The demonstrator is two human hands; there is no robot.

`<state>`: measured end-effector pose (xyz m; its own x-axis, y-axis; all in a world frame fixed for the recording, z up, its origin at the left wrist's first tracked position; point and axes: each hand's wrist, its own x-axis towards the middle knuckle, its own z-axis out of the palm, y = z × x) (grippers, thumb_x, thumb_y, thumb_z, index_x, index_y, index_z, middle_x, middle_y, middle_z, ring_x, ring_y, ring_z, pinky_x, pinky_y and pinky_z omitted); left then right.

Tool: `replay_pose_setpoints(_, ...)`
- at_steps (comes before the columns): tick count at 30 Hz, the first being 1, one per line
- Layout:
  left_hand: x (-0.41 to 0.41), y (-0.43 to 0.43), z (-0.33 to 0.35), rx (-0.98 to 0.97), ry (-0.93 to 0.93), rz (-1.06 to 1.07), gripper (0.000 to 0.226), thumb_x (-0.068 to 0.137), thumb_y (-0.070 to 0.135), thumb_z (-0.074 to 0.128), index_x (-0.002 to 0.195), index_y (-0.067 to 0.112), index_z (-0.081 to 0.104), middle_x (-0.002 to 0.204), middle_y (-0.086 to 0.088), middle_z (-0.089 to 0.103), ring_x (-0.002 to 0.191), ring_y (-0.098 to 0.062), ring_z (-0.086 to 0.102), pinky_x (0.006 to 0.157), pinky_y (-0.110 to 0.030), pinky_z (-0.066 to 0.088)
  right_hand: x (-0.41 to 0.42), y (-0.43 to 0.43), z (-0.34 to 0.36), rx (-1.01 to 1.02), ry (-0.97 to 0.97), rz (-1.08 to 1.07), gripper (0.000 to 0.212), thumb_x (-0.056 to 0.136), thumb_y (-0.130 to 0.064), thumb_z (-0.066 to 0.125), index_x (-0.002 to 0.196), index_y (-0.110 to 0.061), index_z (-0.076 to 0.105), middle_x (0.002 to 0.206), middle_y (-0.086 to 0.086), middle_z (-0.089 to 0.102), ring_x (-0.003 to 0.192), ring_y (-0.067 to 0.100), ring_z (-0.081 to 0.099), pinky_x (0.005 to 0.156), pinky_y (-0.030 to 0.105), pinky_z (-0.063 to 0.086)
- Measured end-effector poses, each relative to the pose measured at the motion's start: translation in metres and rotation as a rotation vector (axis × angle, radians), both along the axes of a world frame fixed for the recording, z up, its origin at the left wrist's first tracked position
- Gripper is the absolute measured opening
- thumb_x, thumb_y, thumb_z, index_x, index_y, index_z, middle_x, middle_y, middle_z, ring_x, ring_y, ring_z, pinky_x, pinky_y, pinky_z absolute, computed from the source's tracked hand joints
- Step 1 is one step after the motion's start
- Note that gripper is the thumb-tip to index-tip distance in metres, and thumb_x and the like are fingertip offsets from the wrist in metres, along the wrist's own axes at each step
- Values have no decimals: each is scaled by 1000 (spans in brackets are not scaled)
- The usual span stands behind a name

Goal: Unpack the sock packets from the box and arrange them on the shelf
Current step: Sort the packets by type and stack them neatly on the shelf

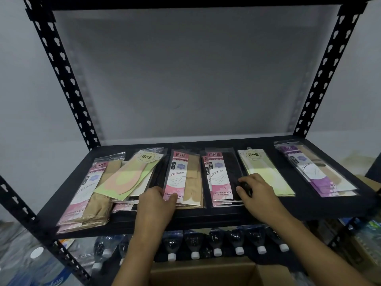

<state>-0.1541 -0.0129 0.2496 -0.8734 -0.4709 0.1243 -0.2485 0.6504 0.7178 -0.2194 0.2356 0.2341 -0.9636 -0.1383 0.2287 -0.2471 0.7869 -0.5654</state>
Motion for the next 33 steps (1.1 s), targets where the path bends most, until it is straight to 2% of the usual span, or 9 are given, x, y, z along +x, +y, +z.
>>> replay_pose_setpoints(2,2,1,1,-104,-40,-7,29,87,35,68,72,12,58,65,3,56,59,-11,53,46,-19,32,0,0,1,6,1,-1,37,92,-31,55,124,-14,58,115,-5,51,107,15,52,101,44,41)
replay_pose_setpoints(4,4,2,1,-187,-90,1,37,86,43,65,68,13,55,66,0,57,62,-17,56,48,-25,35,0,0,1,11,2,-2,36,92,-31,55,124,-14,58,115,-4,51,107,15,53,101,44,41)
replay_pose_setpoints(9,13,4,9,-403,-95,81,44,86,61,57,86,18,65,84,1,67,80,-24,64,64,-32,46,1,0,0,0,16,-12,35,91,-29,58,121,-12,60,113,-3,52,104,17,55,99,45,42)
replay_pose_setpoints(11,12,2,13,-398,3,63,42,87,55,59,104,18,65,100,-1,65,90,-24,64,67,-31,44,1,-1,0,-5,18,-19,35,91,-28,58,121,-11,60,113,-2,52,104,17,55,99,45,42)
replay_pose_setpoints(13,7,-2,10,-312,127,-27,43,87,47,65,119,18,62,114,-1,60,101,-23,62,78,-35,50,1,-2,1,-4,17,-22,35,91,-28,58,121,-11,60,113,-1,53,104,17,55,99,45,42)
replay_pose_setpoints(15,2,-3,6,-232,192,-122,46,85,42,69,124,19,61,120,0,58,110,-22,57,93,-44,49,1,-1,1,-2,15,-24,35,90,-29,58,121,-11,60,113,-2,53,104,17,55,99,45,42)
replay_pose_setpoints(18,-4,-3,-4,-225,136,-197,52,85,47,67,128,19,59,129,3,55,122,-17,49,103,-46,43,2,-1,2,4,11,-26,35,91,-29,58,121,-12,60,114,-1,53,103,17,55,99,46,42)
replay_pose_setpoints(24,-6,3,-18,-261,30,-290,51,89,47,62,131,19,57,130,6,52,123,-14,42,105,-40,38,2,-3,2,15,18,-35,34,90,-28,59,120,-11,61,114,0,54,100,18,56,99,46,42)
replay_pose_setpoints(33,0,-8,-17,-229,162,-250,42,92,48,57,126,23,58,128,11,53,124,-9,44,109,-38,30,1,-6,10,48,50,-98,32,89,-29,59,117,-13,63,118,2,56,107,22,54,100,46,39)
